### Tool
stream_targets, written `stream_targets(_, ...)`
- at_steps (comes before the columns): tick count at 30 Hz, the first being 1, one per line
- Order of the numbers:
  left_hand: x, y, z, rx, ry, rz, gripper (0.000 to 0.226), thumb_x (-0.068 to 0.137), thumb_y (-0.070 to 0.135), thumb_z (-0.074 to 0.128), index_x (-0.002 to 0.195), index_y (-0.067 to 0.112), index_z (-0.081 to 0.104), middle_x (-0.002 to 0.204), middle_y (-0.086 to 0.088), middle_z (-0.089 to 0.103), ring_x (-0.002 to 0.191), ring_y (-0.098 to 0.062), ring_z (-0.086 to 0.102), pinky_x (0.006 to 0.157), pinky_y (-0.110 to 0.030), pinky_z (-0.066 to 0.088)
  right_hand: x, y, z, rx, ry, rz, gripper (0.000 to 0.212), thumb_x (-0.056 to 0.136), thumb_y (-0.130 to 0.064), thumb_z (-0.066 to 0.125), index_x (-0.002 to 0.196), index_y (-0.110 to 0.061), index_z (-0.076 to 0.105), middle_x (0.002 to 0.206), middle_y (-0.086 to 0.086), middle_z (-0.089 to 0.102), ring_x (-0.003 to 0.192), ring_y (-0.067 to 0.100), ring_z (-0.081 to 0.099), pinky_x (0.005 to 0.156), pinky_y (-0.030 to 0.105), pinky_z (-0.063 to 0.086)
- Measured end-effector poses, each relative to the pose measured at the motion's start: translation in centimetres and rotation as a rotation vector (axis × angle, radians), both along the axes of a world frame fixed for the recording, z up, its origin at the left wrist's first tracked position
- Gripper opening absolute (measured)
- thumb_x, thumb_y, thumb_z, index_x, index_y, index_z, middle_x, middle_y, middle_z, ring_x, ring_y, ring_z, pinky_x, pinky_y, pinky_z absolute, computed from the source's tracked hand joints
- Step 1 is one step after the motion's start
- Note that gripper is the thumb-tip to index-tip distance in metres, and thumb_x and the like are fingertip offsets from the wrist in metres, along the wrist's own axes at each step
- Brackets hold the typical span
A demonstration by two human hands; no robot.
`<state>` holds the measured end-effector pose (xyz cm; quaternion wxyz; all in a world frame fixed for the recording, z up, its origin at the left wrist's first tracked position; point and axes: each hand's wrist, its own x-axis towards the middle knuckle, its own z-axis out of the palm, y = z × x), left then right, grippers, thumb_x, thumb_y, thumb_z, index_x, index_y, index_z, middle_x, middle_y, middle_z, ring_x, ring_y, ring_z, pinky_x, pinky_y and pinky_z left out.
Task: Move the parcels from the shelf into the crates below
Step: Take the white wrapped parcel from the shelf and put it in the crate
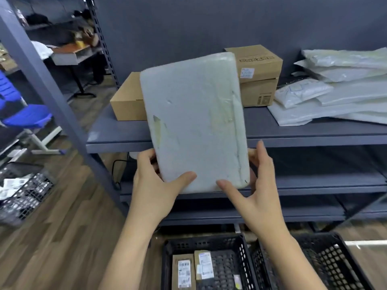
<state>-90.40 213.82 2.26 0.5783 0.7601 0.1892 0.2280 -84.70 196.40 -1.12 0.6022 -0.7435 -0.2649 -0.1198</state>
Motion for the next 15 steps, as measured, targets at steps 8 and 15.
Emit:
stream_targets(8, -1.0, 0.3, -0.7, 0.167, -0.124, -0.043, 0.074, 0.056, 0.015, 0.089, 0.101, 0.045, 0.038, 0.113, 0.027, 0.046, 0.108, 0.009, 0.050, 0.086, -0.014, 0.043, 0.2, -0.5, 0.4, 0.013, 0.275, 0.005, 0.119, 0.060, -0.042, 0.082, 0.150, -0.034, 0.004, 0.124, -0.028, 0.031, 0.114, -0.010, 0.047, 0.091, 0.013, 0.043)
stream_targets(15, -2.3, 0.9, -2.1, 0.124, -0.087, -0.070, 0.079, 0.055, 0.019, 0.089, 0.102, 0.048, 0.033, 0.118, 0.025, 0.047, 0.109, 0.001, 0.054, 0.090, -0.023, 0.049, -0.2, -1.2, 1.0, -0.087, 0.209, 0.146, 0.091, 0.068, -0.034, 0.081, 0.143, -0.042, 0.031, 0.152, -0.017, 0.017, 0.128, -0.016, 0.029, 0.101, 0.024, 0.039)
